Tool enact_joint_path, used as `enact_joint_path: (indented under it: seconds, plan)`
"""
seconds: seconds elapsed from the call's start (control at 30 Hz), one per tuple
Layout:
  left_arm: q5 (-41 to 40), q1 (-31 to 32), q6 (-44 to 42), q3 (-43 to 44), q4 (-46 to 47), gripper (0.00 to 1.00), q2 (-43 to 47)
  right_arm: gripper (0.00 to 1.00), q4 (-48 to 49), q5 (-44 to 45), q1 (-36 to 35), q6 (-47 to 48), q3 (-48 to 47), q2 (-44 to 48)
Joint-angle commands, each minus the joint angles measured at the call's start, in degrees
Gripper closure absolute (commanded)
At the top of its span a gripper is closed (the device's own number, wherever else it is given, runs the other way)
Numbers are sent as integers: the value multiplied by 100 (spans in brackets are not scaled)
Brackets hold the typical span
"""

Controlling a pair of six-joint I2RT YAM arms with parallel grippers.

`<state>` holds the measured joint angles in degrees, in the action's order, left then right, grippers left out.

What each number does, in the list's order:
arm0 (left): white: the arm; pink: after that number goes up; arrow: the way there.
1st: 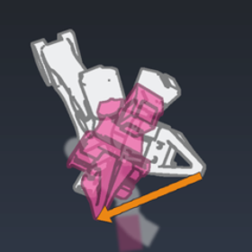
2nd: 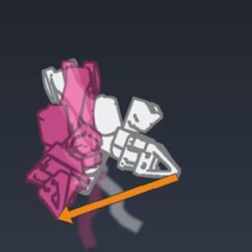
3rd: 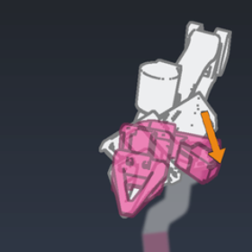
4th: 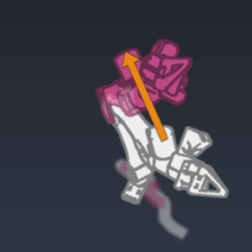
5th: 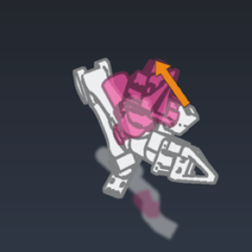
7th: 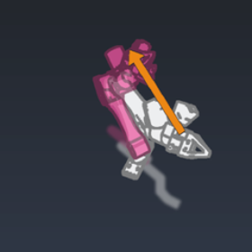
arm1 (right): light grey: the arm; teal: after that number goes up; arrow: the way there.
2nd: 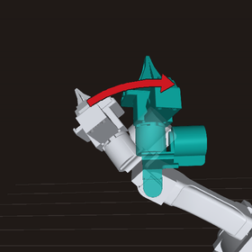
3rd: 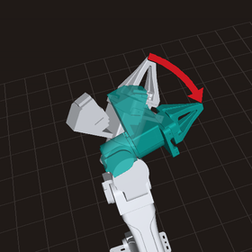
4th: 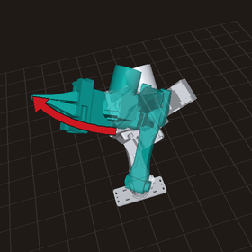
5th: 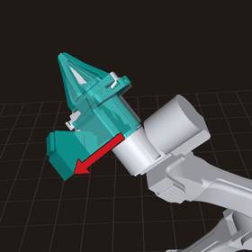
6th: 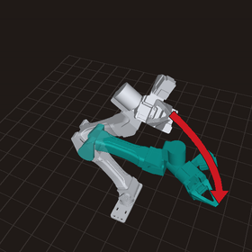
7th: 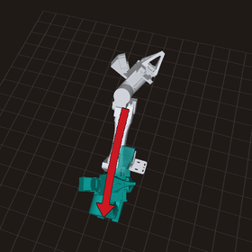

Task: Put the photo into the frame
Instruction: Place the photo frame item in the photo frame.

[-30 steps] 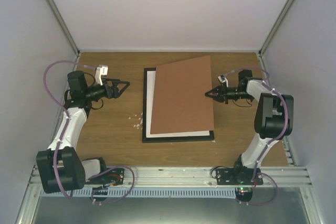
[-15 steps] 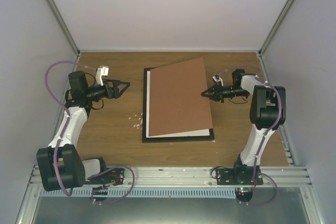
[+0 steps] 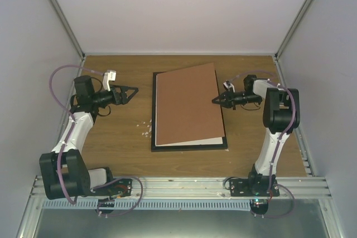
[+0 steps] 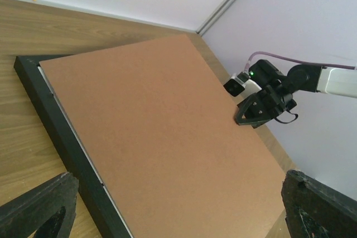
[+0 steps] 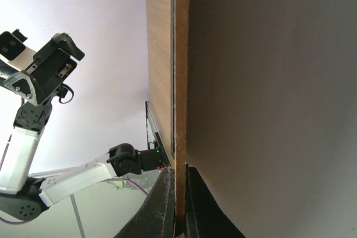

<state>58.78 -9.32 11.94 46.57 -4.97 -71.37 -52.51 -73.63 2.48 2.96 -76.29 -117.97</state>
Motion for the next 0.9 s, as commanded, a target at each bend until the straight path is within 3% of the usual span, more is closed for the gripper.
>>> enact_joint_path:
  seconds: [0.0,0.43,0.87]
  plan:
    - [-50,52,-96,-61,157,1,-72,100,-102,-244,-166,112,-75,2]
    - [-80,60,-131,-48,118,1,-103,99,91,-155,-24,-67,290,362]
    - [-107,62,-130,-84,137,1,-122,97,111,343,-248,25,-59,-67]
